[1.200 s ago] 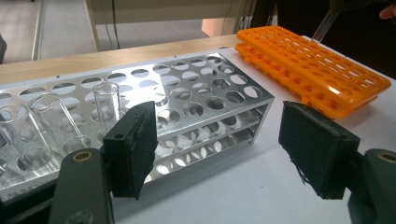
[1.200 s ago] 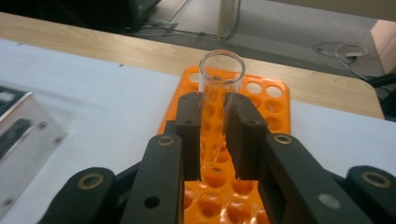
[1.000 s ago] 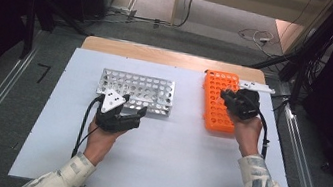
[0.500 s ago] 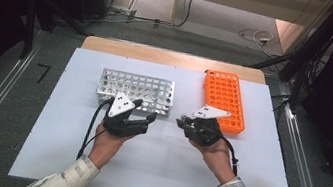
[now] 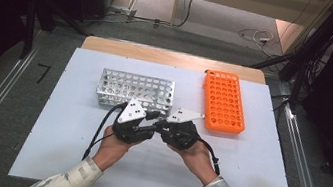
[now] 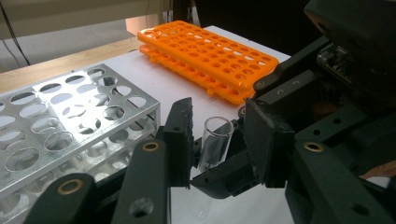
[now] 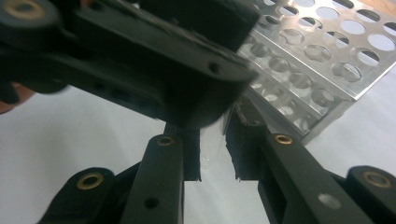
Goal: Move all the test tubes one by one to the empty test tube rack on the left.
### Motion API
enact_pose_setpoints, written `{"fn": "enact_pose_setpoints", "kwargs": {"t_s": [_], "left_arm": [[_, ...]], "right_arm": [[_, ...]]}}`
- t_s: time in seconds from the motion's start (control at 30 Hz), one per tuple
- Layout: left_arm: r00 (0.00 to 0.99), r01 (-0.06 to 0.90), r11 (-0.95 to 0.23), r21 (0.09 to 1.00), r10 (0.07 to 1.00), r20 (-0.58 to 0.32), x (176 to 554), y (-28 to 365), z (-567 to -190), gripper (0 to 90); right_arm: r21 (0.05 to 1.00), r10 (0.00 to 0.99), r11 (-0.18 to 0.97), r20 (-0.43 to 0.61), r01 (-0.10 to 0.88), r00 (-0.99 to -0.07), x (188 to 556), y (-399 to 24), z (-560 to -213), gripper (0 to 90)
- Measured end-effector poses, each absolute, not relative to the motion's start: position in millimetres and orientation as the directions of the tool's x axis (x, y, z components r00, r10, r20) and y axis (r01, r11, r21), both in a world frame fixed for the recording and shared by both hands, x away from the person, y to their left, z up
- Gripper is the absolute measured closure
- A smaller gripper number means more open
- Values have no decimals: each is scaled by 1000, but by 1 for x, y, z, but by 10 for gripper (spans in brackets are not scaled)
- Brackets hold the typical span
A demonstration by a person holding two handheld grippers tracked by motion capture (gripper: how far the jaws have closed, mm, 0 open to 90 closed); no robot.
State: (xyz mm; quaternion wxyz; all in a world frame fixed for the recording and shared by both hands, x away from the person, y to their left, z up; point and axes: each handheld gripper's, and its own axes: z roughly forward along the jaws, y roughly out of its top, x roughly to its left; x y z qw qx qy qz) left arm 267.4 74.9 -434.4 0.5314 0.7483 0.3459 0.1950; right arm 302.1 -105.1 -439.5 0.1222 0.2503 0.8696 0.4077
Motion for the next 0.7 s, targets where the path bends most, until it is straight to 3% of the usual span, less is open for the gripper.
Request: {"fn": "enact_pose_setpoints", "kwargs": {"t_s": [0.13,0.3,0.43,0.57,0.7], "left_arm": [[685,314,-200,928,725,-75,268,75,-436,740],[684,309,-212,927,727,-62,268,74,-434,758],[668,307,-187,933,740,-71,274,80,-425,761],[623,313,-121,942,775,-108,283,92,-409,760],[570,302,-82,950,814,-111,293,108,-390,760]], "right_arm": [[772,532,541,-8,333,-847,301,-104,-439,736],[771,531,541,-2,338,-847,302,-105,-439,727],[771,520,541,7,336,-854,301,-108,-436,473],[781,539,517,19,349,-842,302,-119,-432,371],[790,573,487,33,372,-819,306,-135,-430,345]]}}
